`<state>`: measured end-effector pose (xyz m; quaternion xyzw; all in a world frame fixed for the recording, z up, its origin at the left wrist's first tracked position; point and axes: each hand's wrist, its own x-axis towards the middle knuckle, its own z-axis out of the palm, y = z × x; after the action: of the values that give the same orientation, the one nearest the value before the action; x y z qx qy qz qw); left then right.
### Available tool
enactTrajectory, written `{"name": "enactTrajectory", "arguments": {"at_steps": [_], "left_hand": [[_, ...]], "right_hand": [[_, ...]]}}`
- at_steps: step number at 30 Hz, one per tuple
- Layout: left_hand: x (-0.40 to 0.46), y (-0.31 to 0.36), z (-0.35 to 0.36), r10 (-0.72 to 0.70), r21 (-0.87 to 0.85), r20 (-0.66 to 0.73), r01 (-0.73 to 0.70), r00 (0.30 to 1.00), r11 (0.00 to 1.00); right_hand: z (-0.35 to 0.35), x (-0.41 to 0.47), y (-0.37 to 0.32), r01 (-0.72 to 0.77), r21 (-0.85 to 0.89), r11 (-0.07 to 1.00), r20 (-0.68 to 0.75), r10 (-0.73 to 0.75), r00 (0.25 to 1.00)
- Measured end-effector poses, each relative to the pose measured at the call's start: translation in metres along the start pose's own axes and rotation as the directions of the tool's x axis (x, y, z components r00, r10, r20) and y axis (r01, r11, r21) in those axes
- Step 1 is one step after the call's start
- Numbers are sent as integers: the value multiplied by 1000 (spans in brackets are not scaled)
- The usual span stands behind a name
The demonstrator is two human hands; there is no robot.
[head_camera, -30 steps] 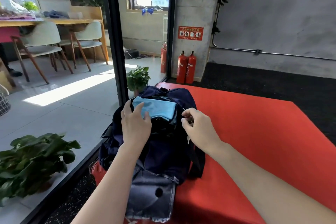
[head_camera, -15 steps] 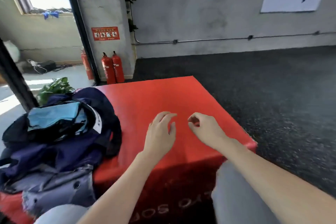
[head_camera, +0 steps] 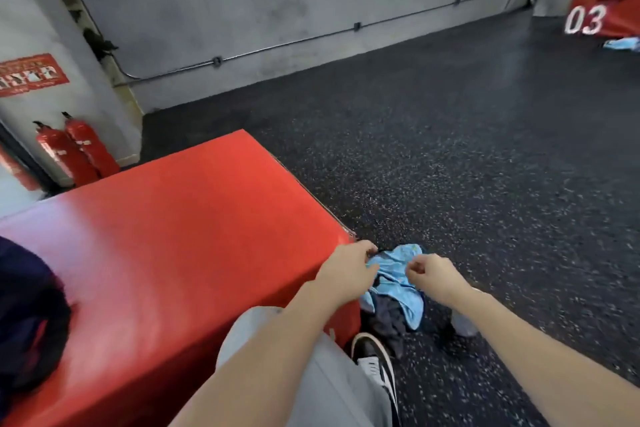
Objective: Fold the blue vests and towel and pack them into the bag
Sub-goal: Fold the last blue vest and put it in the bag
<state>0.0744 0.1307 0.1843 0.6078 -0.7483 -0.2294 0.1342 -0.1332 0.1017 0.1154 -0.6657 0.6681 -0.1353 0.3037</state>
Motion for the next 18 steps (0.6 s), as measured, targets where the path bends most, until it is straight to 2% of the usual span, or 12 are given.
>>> {"name": "enactTrajectory", "arguments": {"at_steps": [5,12,18], "left_hand": [[48,-11,57,-106,90,187,90,977,992],[103,-33,133,-246,86,280,231,928,969],[132,-67,190,-351,136,267,326,897,936]], "right_hand": [[36,31,52,-86,0,996,103,86,991],[92,92,109,-183,31,983,238,171,956],[134,142,142,-225,14,974,269,213,939]]}}
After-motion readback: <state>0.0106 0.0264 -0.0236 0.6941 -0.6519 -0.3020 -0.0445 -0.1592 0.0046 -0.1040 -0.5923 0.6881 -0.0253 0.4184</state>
